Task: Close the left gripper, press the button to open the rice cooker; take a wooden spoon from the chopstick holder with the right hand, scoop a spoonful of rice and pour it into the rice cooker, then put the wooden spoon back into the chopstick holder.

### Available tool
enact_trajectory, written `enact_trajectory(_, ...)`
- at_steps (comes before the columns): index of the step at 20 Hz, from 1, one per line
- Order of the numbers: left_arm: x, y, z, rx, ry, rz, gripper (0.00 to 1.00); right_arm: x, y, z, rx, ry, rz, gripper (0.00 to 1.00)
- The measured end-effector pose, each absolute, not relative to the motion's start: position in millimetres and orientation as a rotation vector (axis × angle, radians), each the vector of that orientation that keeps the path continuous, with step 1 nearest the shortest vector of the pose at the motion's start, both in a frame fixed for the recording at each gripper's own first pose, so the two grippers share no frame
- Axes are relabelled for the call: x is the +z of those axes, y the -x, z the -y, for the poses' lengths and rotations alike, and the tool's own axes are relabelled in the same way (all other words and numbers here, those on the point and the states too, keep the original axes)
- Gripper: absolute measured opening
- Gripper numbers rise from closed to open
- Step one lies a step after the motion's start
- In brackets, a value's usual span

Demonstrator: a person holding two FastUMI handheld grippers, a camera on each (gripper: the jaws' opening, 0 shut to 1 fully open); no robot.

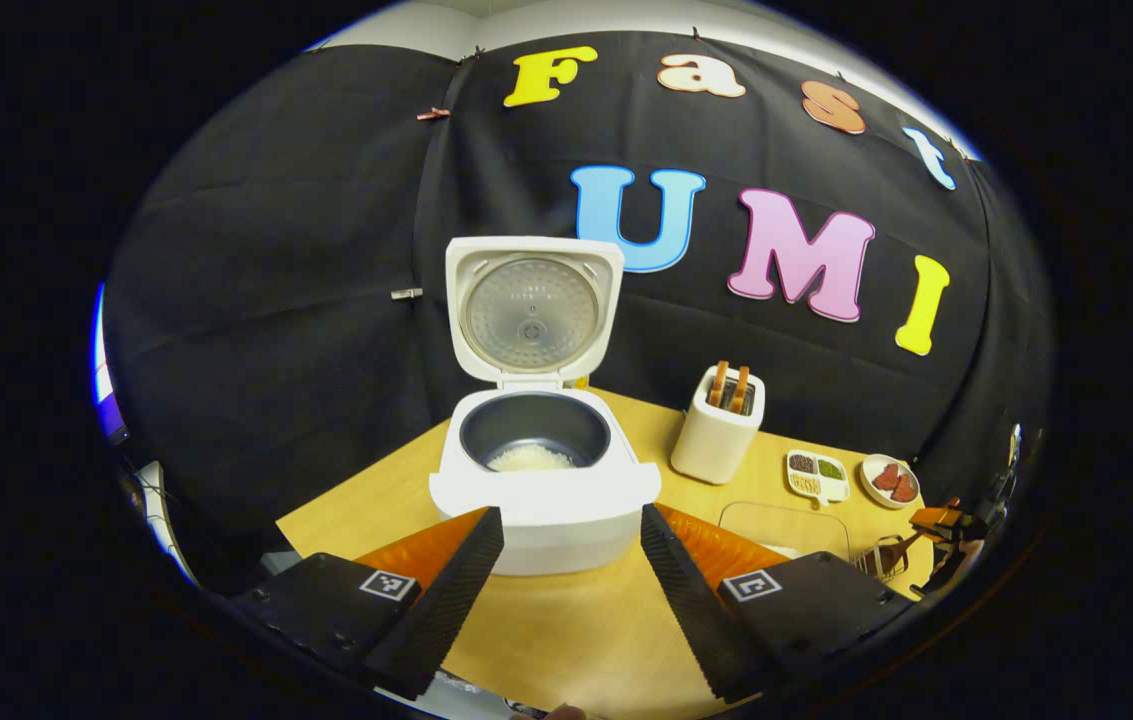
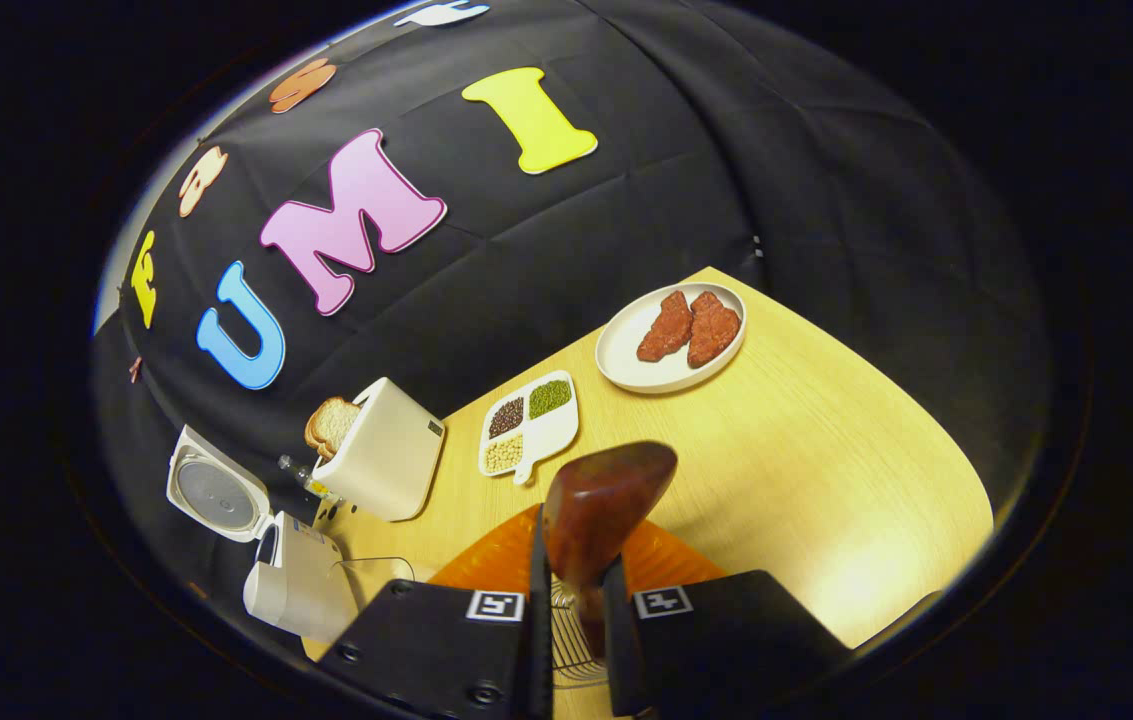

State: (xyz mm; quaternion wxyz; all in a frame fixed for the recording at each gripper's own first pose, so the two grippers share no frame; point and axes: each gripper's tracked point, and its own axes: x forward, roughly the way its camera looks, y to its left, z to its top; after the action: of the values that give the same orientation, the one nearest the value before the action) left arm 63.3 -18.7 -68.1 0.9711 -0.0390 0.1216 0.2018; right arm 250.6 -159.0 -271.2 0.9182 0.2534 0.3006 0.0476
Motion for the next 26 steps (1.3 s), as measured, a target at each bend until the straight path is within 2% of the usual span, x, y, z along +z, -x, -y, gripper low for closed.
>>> enact_trajectory(3,-24.2,-80.5,-5.2,0.416,0.08,-0.15,0.96,-259.3,-238.0,176.6,0.074,-0.469,-0.574,0.99)
enact_trajectory(4,-6.7,-87.0,-15.2,0.418,0.076,-0.122,0.96,-256.6,-232.0,186.9,0.056,-0.448,-0.569,0.96)
enact_trajectory(5,8.4,-93.9,-23.5,0.414,0.067,-0.094,0.96,-250.8,-225.2,197.2,0.035,-0.433,-0.561,0.99)
enact_trajectory(13,120.1,-168.1,-61.8,0.368,-0.183,0.003,0.95,-174.4,-145.8,259.0,-0.126,-0.219,-0.383,0.98)
enact_trajectory(16,149.4,-204.7,-64.6,0.319,-0.098,0.023,0.94,-154.2,-114.2,259.9,-0.148,-0.165,-0.352,0.98)
enact_trajectory(21,173.7,-265.4,-102.9,0.31,-0.02,-0.013,0.95,-123.5,-75.0,246.4,-0.177,-0.153,-0.319,0.98)
enact_trajectory(26,157.9,-342.7,-148.7,0.304,0.056,-0.145,0.95,-85.4,-38.1,233.6,-0.208,-0.131,-0.263,0.98)
